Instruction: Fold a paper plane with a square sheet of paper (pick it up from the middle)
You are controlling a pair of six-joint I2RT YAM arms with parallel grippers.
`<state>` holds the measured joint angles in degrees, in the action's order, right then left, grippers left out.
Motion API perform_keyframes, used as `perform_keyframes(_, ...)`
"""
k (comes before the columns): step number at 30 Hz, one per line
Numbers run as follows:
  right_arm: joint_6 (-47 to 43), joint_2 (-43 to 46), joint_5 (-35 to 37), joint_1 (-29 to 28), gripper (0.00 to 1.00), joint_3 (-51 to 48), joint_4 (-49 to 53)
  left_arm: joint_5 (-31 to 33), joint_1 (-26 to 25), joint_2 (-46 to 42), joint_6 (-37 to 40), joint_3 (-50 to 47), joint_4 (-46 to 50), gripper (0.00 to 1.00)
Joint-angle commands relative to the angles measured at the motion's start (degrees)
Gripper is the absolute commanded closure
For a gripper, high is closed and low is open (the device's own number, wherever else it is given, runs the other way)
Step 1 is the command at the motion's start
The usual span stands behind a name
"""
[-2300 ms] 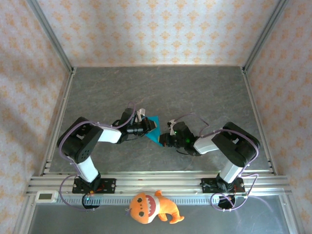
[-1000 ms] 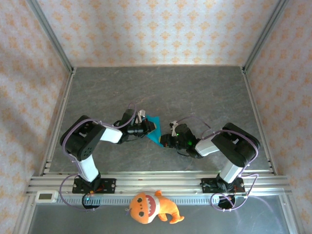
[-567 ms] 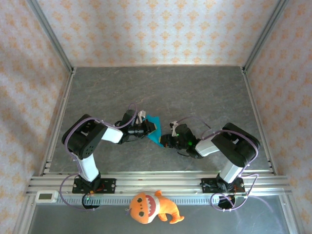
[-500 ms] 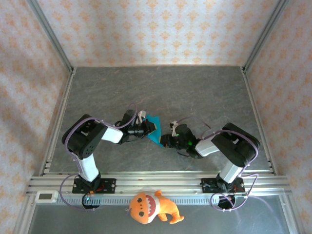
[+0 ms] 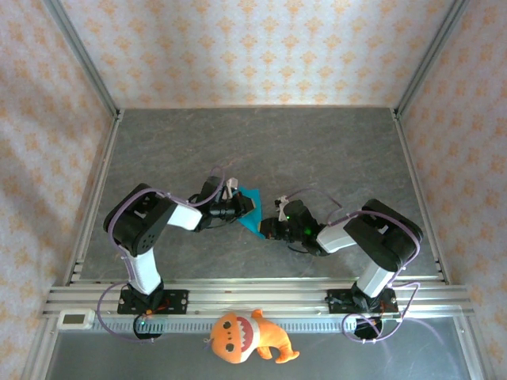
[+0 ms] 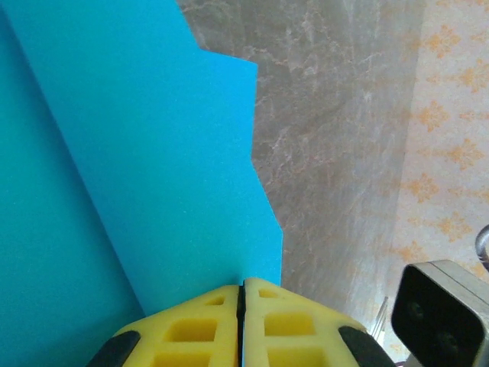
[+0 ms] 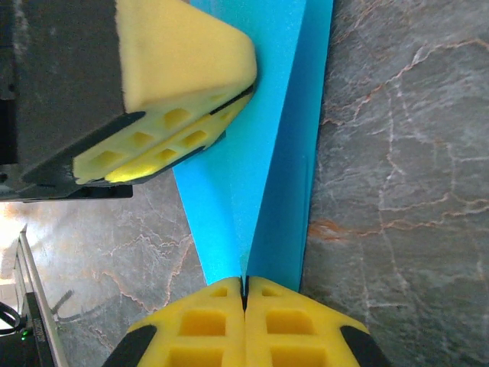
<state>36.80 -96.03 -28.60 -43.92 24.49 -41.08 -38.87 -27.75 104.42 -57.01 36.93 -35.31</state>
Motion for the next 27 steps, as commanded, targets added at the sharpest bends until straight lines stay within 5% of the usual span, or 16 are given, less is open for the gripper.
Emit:
perform_keyframes(1,-0.6,-1.4,-1.0,-0.2,1.00,0.5,5.0,1.8,-0.1,1.0,1.8,1.4,2.6,0.91)
perform_keyframes(27,-0.4,-1.6,-1.1,-0.2,1.00,1.1,7.1,4.8,-0.1,4.1,6.8,5.1,13.2,0.92)
